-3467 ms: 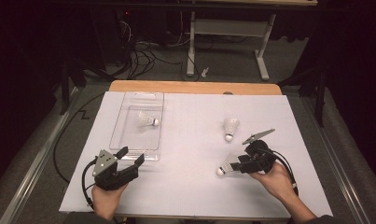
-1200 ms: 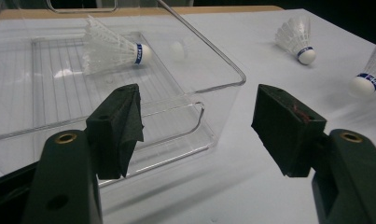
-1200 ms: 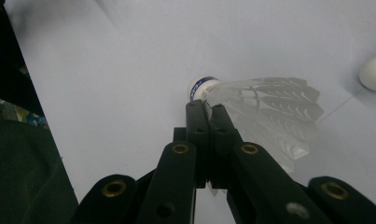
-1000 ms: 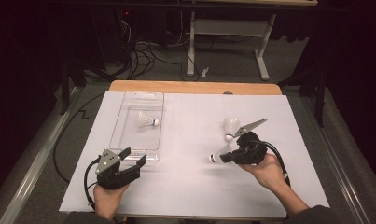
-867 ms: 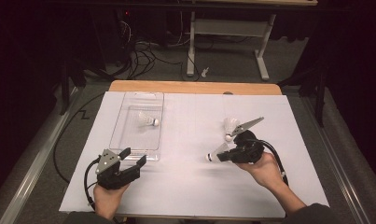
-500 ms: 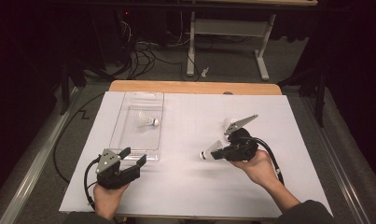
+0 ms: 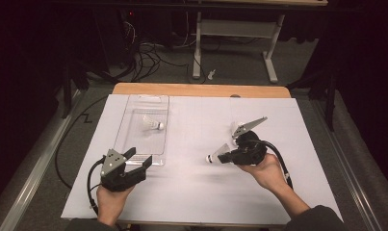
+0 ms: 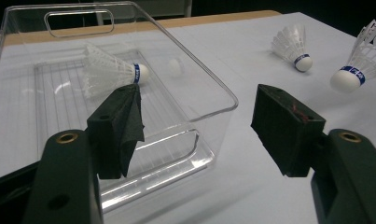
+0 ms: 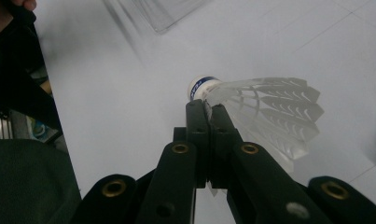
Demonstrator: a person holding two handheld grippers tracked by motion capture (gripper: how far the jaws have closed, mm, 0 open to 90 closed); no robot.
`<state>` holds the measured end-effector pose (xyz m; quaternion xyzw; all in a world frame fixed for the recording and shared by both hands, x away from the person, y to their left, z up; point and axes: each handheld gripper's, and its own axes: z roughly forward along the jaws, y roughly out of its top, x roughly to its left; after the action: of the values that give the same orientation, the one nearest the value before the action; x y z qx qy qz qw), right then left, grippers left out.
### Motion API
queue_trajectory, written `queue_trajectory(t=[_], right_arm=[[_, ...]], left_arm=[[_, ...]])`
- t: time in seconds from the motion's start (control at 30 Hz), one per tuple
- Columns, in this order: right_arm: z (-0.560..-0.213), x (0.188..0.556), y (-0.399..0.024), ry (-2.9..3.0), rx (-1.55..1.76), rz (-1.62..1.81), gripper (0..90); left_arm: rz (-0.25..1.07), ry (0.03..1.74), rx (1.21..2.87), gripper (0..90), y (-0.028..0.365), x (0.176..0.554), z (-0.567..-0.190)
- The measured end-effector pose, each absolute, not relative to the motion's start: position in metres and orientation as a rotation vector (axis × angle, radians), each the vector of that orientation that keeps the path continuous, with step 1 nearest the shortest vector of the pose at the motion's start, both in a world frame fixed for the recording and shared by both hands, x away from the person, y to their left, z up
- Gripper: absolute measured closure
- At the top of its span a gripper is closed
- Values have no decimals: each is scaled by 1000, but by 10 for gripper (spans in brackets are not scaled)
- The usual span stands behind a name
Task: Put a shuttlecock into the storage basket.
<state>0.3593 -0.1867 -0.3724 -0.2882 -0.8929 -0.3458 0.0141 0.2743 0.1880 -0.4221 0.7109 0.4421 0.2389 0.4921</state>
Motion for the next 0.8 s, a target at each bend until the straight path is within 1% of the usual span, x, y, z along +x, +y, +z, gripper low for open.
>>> queue_trajectory(t=[0.33,0.8], right_arm=[[-370,362,-186,-2779,-892,-1082,900],[-369,362,-189,-2774,-901,-1089,900]], left_arm=[[559,1041,1725,339,179,286,-406],[500,988,1758,333,161,298,-397]])
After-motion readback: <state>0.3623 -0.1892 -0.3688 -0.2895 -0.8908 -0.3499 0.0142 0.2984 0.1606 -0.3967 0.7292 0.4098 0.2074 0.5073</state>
